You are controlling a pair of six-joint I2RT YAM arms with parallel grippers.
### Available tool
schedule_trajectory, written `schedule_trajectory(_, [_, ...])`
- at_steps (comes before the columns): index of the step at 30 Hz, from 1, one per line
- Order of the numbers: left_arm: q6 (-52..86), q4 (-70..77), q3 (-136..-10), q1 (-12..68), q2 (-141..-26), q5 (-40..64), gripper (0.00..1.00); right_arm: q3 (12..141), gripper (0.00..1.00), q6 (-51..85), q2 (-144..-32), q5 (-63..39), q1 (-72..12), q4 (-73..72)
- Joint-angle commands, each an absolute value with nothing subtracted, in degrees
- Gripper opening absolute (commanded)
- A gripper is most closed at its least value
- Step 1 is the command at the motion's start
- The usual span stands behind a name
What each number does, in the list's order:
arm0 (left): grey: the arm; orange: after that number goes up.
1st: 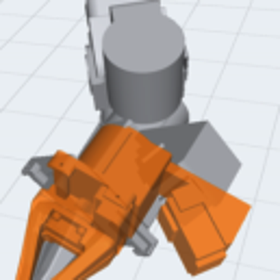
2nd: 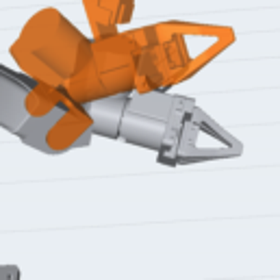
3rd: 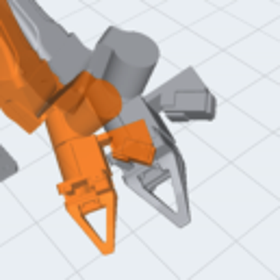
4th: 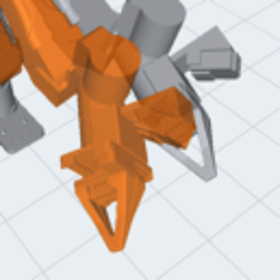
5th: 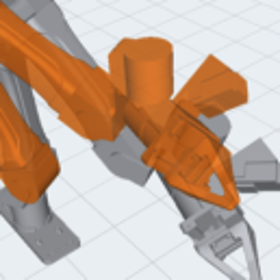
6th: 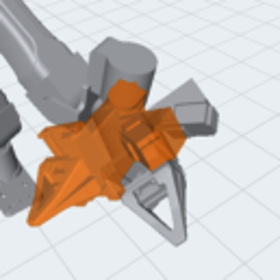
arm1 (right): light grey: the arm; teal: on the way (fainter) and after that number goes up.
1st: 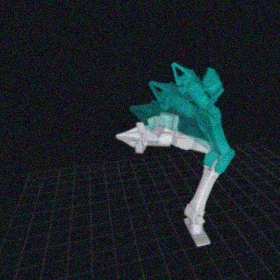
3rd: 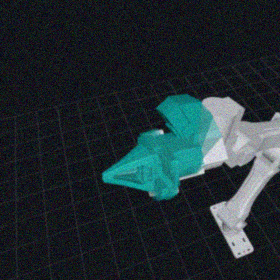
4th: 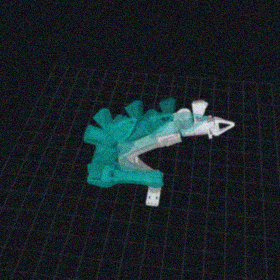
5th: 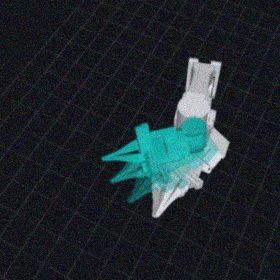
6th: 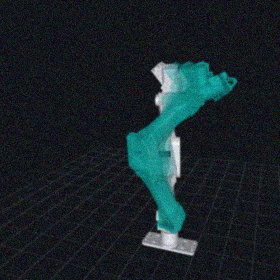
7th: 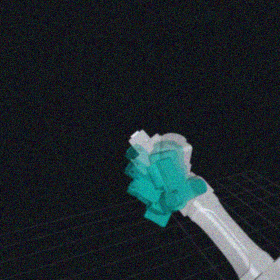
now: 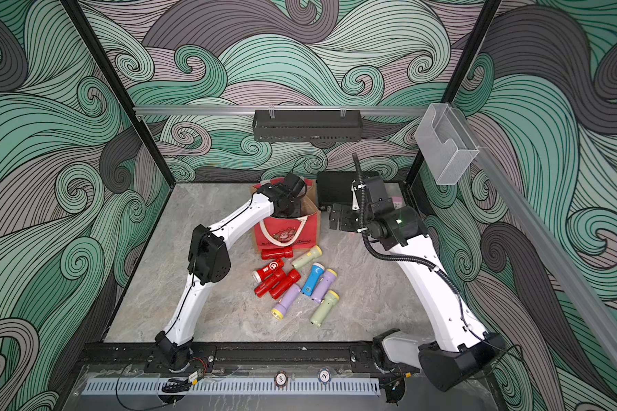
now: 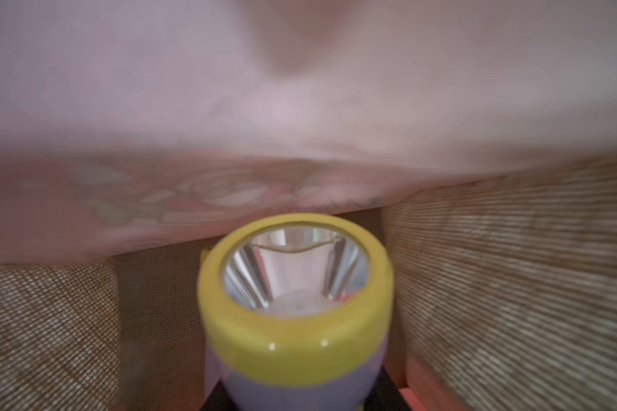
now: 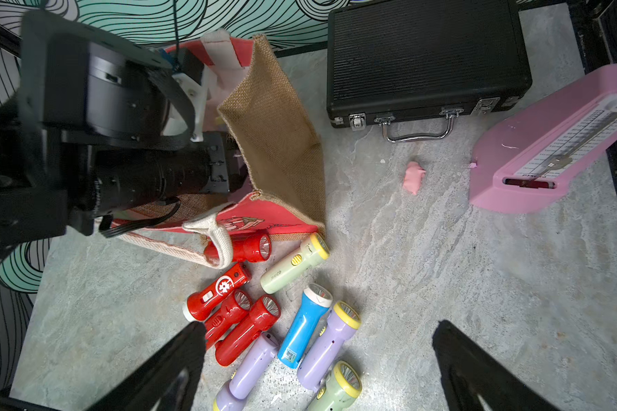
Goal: Put the flashlights into the tote bags
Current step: Place the flashlight in the canvas bag.
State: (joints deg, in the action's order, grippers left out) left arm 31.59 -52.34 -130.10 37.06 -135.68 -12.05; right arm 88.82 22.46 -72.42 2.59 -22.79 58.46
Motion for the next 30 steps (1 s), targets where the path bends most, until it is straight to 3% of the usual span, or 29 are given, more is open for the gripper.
schedule_trajectory(1, [32.6,-52.0,-130.3,37.4,-136.0,-13.5,0.00,88.2,0.99,21.4,-71.1,3.2,-22.4,60.6])
schedule_trajectory(15, [33.8,-53.2,-129.4,36.8,-138.9,-12.3,0.02,86.5,0.99,22.3,-69.7,4.2,-22.4,61.0])
schedule_trajectory(24, [32.0,-51.8,-130.6,36.3,-135.1,-12.0,0.61,85.2,0.99,24.7,-69.0,5.3,-22.4,60.7])
schedule_trajectory(30, [30.3,-53.1,-134.7,36.0,-132.3,-10.9,0.80,84.6,0.99,26.0,-68.1,7.3,-22.4,60.6])
